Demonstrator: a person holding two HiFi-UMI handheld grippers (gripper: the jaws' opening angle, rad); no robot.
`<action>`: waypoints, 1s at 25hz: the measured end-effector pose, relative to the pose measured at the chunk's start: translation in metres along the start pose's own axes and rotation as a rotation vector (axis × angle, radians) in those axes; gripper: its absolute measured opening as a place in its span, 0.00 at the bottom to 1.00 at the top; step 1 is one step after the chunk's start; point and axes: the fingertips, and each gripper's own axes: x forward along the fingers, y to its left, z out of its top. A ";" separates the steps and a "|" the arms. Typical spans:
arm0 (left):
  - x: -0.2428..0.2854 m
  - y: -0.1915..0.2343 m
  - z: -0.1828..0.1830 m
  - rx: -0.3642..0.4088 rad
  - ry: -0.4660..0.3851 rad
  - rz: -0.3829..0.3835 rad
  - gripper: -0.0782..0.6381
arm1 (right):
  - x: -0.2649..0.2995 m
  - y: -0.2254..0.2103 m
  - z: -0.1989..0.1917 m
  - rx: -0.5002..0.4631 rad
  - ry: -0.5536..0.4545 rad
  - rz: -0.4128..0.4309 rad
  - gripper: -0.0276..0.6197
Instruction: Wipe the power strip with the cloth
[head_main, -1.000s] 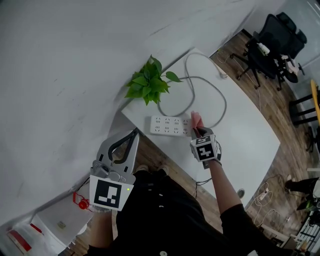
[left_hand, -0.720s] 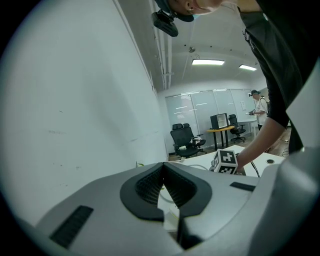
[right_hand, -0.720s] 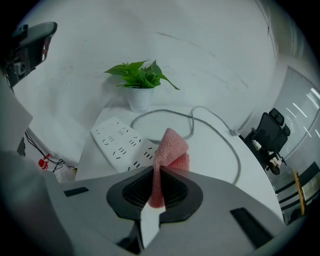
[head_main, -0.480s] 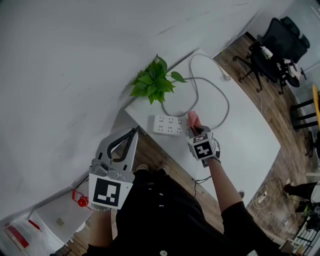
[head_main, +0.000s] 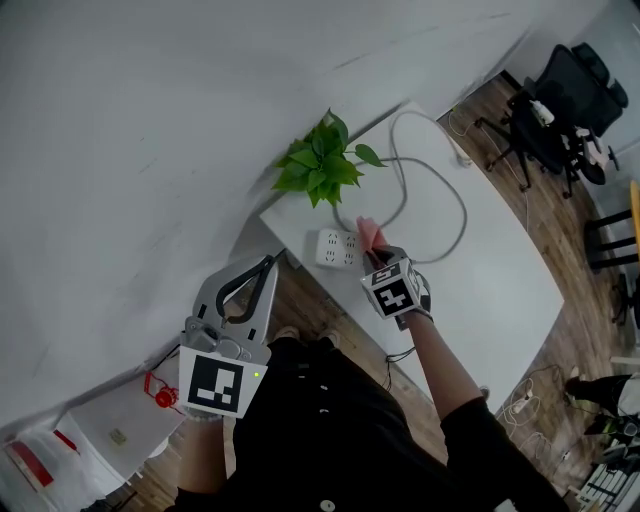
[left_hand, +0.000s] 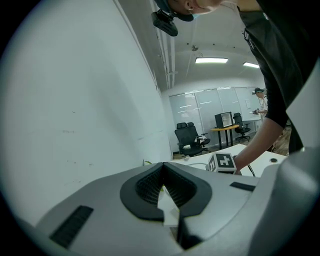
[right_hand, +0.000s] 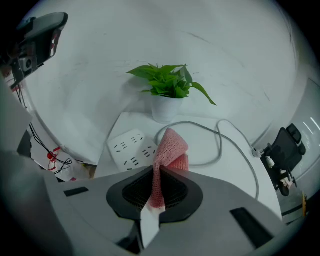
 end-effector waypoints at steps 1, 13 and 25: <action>-0.001 0.000 0.000 0.002 0.000 0.003 0.13 | 0.002 0.004 0.004 -0.010 -0.003 0.008 0.12; -0.010 0.006 -0.002 -0.006 0.004 0.028 0.13 | 0.018 0.051 0.041 -0.106 -0.026 0.098 0.12; -0.012 0.006 -0.005 -0.010 0.014 0.033 0.13 | 0.028 0.088 0.060 -0.157 -0.040 0.178 0.12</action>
